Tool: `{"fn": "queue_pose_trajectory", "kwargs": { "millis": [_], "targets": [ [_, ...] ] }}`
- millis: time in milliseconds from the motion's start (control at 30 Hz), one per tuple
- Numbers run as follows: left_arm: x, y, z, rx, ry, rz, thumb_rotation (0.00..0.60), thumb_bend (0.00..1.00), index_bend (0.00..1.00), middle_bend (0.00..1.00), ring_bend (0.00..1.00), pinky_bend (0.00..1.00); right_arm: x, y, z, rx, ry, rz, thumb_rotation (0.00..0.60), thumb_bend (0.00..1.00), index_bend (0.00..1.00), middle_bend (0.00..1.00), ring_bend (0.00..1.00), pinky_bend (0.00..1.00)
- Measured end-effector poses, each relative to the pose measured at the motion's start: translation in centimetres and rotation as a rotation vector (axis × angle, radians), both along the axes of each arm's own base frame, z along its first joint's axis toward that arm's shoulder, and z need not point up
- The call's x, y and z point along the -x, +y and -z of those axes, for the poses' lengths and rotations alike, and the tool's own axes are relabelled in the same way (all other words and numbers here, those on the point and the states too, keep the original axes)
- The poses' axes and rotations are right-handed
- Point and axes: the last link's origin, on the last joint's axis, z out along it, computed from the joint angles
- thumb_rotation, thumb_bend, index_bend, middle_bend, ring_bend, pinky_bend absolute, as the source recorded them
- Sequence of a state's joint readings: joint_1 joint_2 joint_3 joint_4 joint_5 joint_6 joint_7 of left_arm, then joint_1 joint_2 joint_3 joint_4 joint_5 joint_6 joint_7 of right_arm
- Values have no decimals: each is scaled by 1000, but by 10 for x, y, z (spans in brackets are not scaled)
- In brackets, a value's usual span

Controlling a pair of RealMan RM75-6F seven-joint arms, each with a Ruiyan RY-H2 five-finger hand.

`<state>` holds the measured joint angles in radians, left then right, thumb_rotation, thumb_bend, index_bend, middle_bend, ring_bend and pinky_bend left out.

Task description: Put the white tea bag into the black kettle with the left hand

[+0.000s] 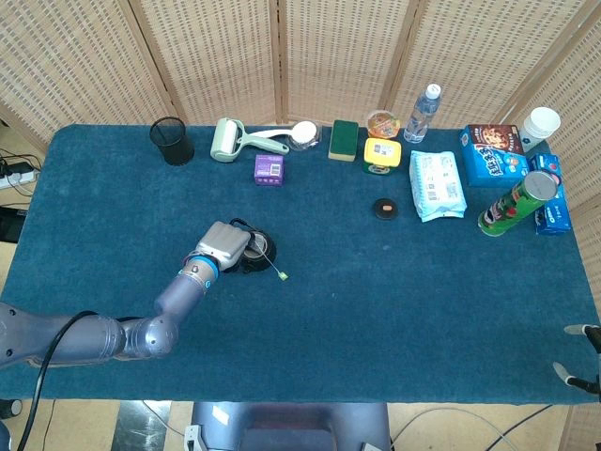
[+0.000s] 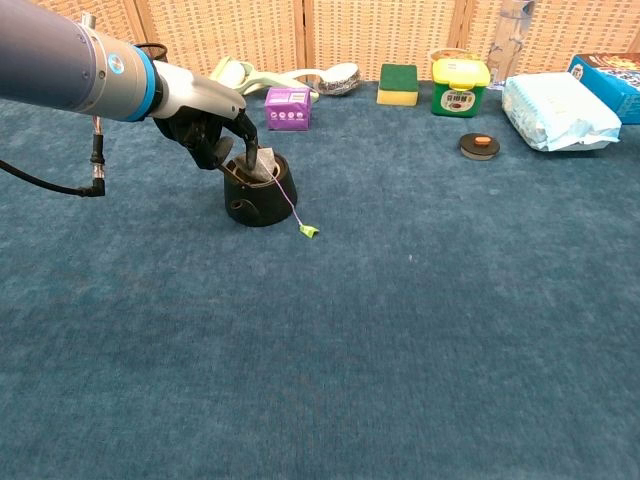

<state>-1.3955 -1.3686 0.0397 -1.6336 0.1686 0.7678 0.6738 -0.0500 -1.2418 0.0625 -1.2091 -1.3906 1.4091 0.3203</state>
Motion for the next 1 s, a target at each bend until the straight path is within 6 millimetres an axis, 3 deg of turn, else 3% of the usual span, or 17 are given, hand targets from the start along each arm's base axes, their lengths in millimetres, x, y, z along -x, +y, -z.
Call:
{"fn": "queue_pose_trajectory", "kwargs": {
  "millis": [333, 667, 1000],
  "targets": [
    [-1, 0, 3, 9, 0, -7, 600, 901, 264, 1000, 1000, 1000, 2, 2, -2, 7, 0, 6, 600, 243, 345, 344, 293, 288],
    [-13, 0, -16, -32, -69, 20, 600, 902, 264, 1000, 1000, 1000, 2, 3, -2, 11, -2, 3, 600, 243, 345, 344, 293, 287],
    [-10, 9, -3, -39, -53, 13, 600, 900, 264, 1000, 1000, 1000, 5, 6, -4, 17, -2, 20, 600, 242, 345, 344, 293, 288]
  ]
}}
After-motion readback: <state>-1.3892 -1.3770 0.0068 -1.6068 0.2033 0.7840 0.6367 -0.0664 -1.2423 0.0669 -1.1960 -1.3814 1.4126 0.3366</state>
